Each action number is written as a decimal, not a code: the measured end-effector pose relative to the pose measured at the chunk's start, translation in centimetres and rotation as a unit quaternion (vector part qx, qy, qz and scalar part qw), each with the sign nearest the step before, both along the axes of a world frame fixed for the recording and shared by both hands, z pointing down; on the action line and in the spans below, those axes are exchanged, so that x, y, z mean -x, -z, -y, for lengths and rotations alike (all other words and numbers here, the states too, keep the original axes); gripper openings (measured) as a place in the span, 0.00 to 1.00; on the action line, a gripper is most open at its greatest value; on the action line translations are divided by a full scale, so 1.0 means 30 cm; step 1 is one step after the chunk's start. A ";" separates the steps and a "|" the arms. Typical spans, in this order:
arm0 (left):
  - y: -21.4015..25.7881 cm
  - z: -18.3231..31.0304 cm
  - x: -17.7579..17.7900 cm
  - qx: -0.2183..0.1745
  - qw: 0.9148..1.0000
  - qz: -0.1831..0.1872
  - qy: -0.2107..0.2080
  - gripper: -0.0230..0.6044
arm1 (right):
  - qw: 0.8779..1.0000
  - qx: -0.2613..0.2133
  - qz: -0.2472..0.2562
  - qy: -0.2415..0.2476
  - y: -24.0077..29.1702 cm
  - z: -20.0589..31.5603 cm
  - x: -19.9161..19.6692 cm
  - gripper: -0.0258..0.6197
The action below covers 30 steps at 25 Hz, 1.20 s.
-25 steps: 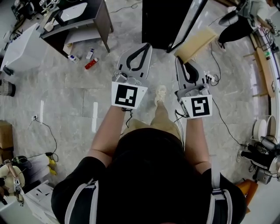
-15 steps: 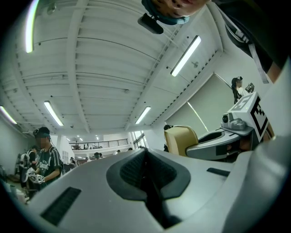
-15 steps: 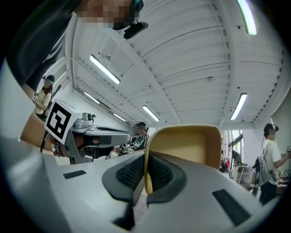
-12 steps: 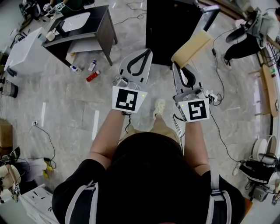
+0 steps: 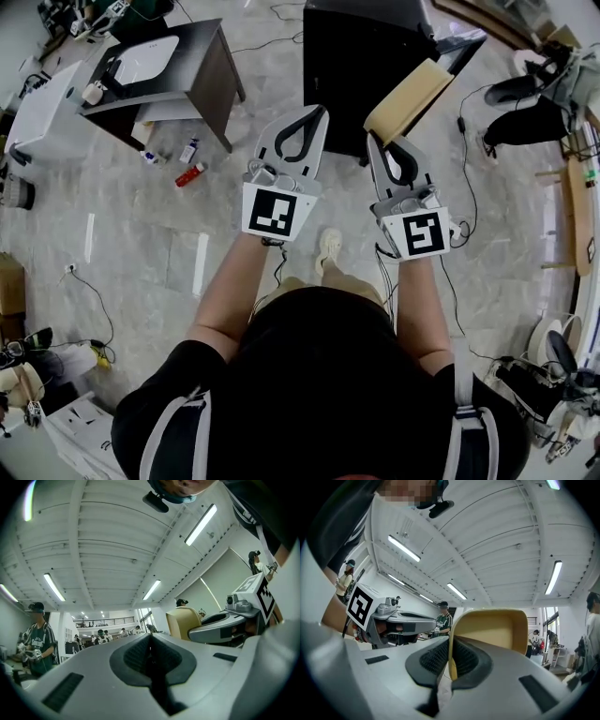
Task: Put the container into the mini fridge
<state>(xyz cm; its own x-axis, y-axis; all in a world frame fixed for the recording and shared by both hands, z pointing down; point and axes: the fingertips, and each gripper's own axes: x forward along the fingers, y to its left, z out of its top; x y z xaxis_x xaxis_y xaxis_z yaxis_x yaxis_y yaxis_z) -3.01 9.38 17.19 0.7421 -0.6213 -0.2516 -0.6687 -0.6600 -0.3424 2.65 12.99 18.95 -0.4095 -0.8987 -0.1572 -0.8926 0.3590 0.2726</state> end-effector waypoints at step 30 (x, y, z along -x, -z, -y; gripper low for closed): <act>-0.298 0.759 -0.389 0.074 0.995 0.054 0.033 0.07 | 0.983 0.115 -0.077 0.123 -0.374 0.702 -0.319 0.10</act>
<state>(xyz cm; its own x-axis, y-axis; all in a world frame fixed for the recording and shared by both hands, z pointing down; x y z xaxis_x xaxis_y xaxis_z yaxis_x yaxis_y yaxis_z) 8.66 -13.38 26.12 0.7165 -0.6937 -0.0744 -0.6764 -0.6646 -0.3174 12.22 -8.08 30.18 -0.6215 -0.7741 0.1203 -0.7257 0.6267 0.2840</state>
